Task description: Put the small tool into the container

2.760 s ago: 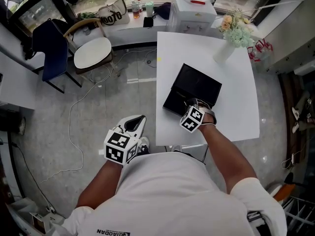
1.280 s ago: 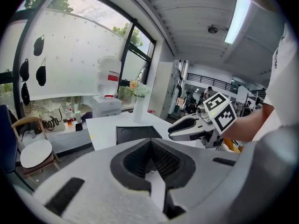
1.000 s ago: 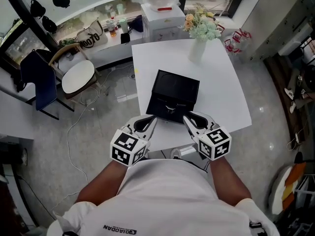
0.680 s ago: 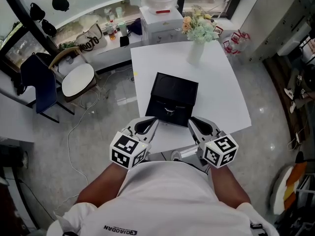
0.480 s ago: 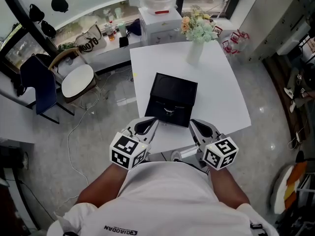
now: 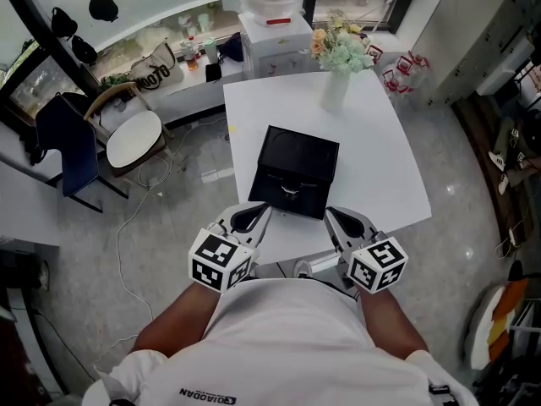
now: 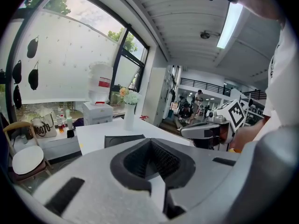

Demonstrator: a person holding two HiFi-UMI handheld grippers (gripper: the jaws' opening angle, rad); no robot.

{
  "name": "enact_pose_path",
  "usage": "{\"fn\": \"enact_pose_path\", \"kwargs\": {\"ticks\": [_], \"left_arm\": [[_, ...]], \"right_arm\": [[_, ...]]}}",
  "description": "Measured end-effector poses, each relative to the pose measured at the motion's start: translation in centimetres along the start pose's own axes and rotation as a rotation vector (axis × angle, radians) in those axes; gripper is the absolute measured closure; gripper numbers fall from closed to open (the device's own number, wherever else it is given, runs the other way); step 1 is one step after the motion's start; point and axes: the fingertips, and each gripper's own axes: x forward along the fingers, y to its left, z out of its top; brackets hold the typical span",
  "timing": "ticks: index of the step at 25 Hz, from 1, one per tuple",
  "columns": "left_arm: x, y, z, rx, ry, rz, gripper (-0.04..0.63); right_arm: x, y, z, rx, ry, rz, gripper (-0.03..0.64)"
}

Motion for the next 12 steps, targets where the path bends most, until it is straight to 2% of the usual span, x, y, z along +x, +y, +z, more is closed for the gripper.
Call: {"fn": "enact_pose_path", "kwargs": {"ticks": [12], "left_arm": [[0.06, 0.07, -0.08, -0.007, -0.006, 0.012, 0.586]], "right_arm": [[0.46, 0.33, -0.35, -0.02, 0.014, 0.023, 0.612]]}}
